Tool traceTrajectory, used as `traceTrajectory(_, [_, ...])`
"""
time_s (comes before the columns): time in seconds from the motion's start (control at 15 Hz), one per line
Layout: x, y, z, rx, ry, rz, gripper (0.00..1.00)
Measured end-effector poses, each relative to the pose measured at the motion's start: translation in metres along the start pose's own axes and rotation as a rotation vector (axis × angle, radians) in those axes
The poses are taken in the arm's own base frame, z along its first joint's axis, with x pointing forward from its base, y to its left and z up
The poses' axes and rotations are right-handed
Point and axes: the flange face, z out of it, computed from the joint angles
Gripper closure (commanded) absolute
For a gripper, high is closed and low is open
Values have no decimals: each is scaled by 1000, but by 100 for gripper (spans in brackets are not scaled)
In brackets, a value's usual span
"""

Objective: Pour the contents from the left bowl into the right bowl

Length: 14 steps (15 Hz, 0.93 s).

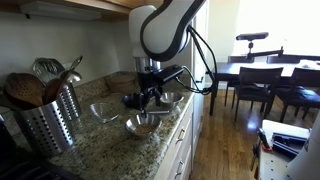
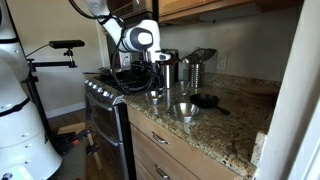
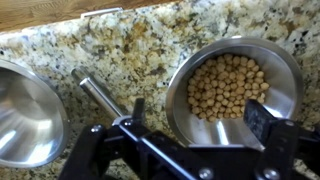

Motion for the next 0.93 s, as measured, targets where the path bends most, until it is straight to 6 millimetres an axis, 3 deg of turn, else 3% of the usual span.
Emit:
traceTrajectory(0.4, [20, -4, 23, 5, -20, -4, 0])
traceTrajectory(0.93, [26, 1, 33, 3, -32, 7, 0])
